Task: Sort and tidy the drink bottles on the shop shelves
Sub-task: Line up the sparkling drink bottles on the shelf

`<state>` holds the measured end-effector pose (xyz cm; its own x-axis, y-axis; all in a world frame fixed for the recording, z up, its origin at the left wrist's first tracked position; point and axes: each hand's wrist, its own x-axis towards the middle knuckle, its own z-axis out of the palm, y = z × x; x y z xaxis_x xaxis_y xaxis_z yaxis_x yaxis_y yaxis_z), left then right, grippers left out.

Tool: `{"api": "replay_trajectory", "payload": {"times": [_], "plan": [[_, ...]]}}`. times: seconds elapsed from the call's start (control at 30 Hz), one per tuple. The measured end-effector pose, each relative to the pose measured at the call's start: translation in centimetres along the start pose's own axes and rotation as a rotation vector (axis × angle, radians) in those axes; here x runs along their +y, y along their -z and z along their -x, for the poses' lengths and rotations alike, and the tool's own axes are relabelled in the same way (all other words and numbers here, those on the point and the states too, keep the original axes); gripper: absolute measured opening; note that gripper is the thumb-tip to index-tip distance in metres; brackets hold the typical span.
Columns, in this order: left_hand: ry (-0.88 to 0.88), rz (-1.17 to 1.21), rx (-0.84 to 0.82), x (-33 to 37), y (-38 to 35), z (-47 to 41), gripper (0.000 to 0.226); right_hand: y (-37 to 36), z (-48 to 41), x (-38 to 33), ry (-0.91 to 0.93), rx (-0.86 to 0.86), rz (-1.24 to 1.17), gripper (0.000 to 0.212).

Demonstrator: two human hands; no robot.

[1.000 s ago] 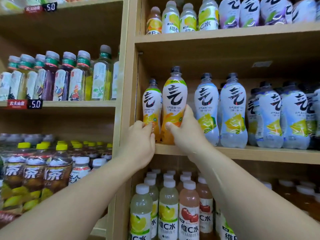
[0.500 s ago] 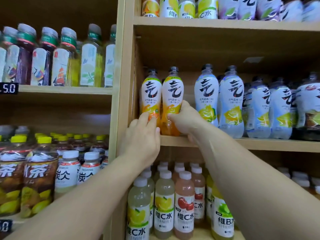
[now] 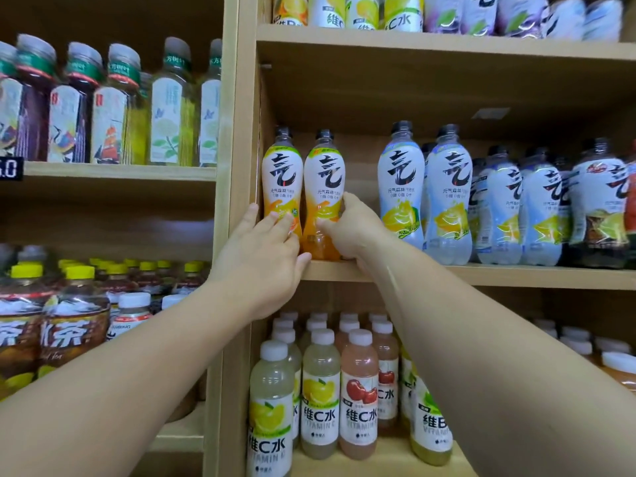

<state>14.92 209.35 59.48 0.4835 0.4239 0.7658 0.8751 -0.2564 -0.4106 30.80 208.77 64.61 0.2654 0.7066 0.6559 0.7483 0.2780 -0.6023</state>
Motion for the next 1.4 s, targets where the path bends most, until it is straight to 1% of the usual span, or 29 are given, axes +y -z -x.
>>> {"api": "replay_trajectory", "payload": {"times": [0.03, 0.1, 0.27, 0.4, 0.47, 0.53, 0.6, 0.67, 0.77, 0.83, 0.87, 0.9, 0.93, 0.97, 1.03, 1.1, 1.13, 1.17, 1.23, 1.27, 1.4], "plan": [[-0.008, -0.011, -0.001, -0.2, 0.0, 0.3, 0.084, 0.0, -0.1, 0.0, -0.002, -0.010, -0.005, 0.050], [-0.029, -0.013, -0.003, -0.6, -0.2, 0.6, 0.089, -0.1, -0.3, 0.0, -0.009, -0.028, -0.006, 0.051], [-0.034, 0.039, 0.013, -0.9, -0.2, 0.8, 0.087, -0.2, -0.7, 0.3, -0.023, -0.037, 0.006, 0.053], [-0.023, 0.092, 0.005, -1.1, -0.4, 1.1, 0.088, -0.3, -0.5, 0.3, -0.016, -0.055, 0.099, 0.052], [-0.013, 0.124, 0.011, -1.1, -0.4, 1.2, 0.086, -0.1, 0.0, 0.2, -0.001, -0.067, 0.126, 0.047], [0.013, 0.178, 0.037, -1.0, -0.5, 1.1, 0.083, 0.5, 1.1, -0.2, 0.046, -0.040, 0.116, 0.042], [0.062, 0.291, 0.108, -0.4, -0.3, 0.9, 0.077, 1.8, 2.6, -0.5, 0.141, 0.037, 0.063, 0.041], [0.085, 0.422, 0.217, 0.8, 0.4, 0.5, 0.073, 3.8, 4.4, -0.2, 0.244, 0.147, -0.020, 0.039], [0.086, 0.623, 0.375, 3.5, 2.1, -0.7, 0.063, 7.5, 5.9, 1.5, 0.342, 0.402, -0.085, 0.024], [0.145, 0.802, 0.344, 5.3, 3.2, -2.1, 0.062, 9.8, 5.5, 3.6, 0.337, 0.589, -0.051, 0.025], [0.181, 0.876, 0.300, 6.2, 3.5, -2.9, 0.067, 10.9, 5.2, 4.7, 0.302, 0.647, -0.025, 0.030], [0.218, 0.927, 0.248, 6.9, 3.6, -3.8, 0.073, 11.7, 4.8, 5.9, 0.241, 0.664, -0.003, 0.039], [0.249, 0.963, 0.198, 7.6, 3.7, -4.7, 0.080, 12.5, 4.6, 6.8, 0.170, 0.634, 0.013, 0.049], [0.281, 1.005, 0.161, 8.3, 3.6, -5.4, 0.085, 13.0, 4.3, 7.7, 0.099, 0.561, 0.023, 0.059], [0.360, 1.103, 0.099, 9.4, 3.2, -6.8, 0.094, 13.6, 3.7, 9.1, 0.005, 0.369, 0.012, 0.074], [0.425, 1.168, 0.044, 10.4, 2.7, -7.8, 0.098, 13.7, 3.1, 10.1, -0.030, 0.231, -0.036, 0.072], [0.442, 1.182, 0.034, 10.9, 2.4, -8.1, 0.095, 13.8, 2.8, 10.5, -0.028, 0.204, -0.051, 0.068], [0.444, 1.184, 0.041, 11.3, 2.2, -8.5, 0.086, 13.8, 2.5, 10.9, -0.017, 0.190, -0.066, 0.064], [0.436, 1.146, 0.073, 12.0, 2.3, -8.7, 0.059, 13.8, 2.1, 11.6, 0.026, 0.176, -0.066, 0.059], [0.429, 1.120, 0.088, 12.3, 2.5, -8.8, 0.054, 13.8, 2.0, 11.8, 0.051, 0.176, -0.057, 0.058], [0.396, 1.096, 0.124, 13.8, 3.5, -9.1, 0.052, 15.2, 2.3, 12.9, 0.108, 0.196, -0.036, 0.059]]}}
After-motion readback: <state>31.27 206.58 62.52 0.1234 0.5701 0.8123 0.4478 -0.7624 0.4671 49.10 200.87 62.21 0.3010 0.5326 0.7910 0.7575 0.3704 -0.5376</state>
